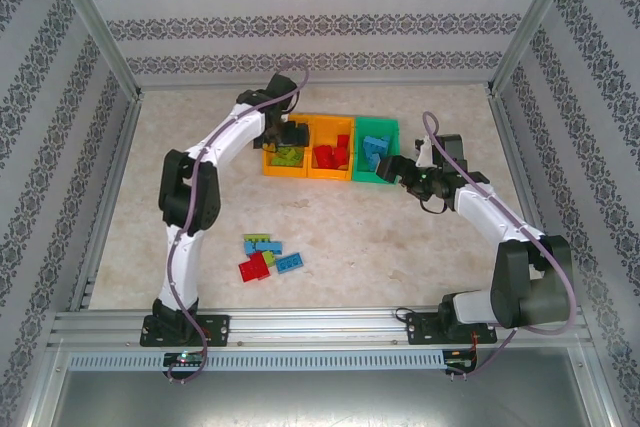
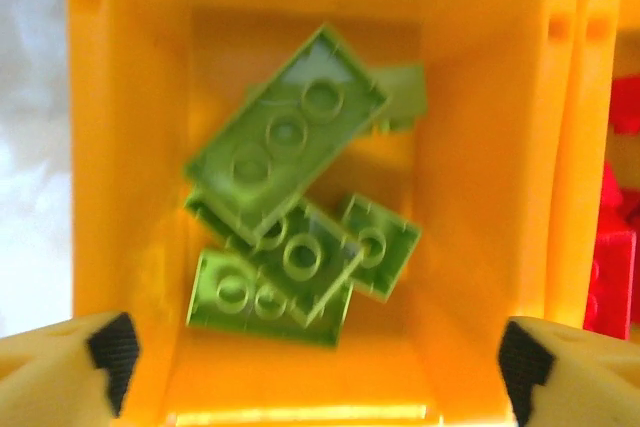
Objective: Sort the legos into containers by color
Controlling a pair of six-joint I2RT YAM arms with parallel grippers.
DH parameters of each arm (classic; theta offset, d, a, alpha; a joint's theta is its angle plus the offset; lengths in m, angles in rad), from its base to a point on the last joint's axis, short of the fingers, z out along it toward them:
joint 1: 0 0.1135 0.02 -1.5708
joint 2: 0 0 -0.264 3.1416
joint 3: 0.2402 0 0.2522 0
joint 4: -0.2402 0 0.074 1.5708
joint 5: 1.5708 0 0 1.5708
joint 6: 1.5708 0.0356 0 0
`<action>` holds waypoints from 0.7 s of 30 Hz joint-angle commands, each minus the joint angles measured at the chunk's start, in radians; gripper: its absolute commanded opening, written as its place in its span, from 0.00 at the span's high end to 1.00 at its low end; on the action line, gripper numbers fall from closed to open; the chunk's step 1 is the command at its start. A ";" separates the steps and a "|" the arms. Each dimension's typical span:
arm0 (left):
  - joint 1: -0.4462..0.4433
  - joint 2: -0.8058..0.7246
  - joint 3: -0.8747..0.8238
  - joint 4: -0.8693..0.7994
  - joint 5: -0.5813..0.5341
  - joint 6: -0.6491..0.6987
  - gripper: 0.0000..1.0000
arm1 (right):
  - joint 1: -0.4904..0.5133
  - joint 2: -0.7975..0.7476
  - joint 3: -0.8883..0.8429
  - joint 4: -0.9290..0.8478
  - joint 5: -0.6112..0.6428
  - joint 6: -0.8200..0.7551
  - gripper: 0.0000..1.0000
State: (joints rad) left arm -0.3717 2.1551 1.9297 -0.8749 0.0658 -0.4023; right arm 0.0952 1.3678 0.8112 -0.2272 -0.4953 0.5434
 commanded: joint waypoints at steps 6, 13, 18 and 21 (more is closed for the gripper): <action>0.000 -0.342 -0.354 -0.113 -0.072 -0.021 0.00 | -0.005 0.026 -0.012 0.019 -0.010 -0.037 0.10; -0.052 -0.592 -0.744 -0.071 -0.031 -0.185 0.00 | -0.005 0.078 0.005 0.040 -0.046 -0.045 0.10; -0.144 -0.593 -0.836 -0.046 -0.040 -0.254 0.00 | -0.006 0.111 0.020 0.043 -0.070 -0.052 0.10; -0.185 -0.570 -0.850 -0.028 -0.044 -0.286 0.00 | -0.005 0.119 0.023 0.044 -0.078 -0.051 0.10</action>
State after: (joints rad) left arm -0.5274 1.5715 1.0893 -0.9249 0.0330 -0.6170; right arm 0.0952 1.4754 0.8093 -0.2043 -0.5415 0.5163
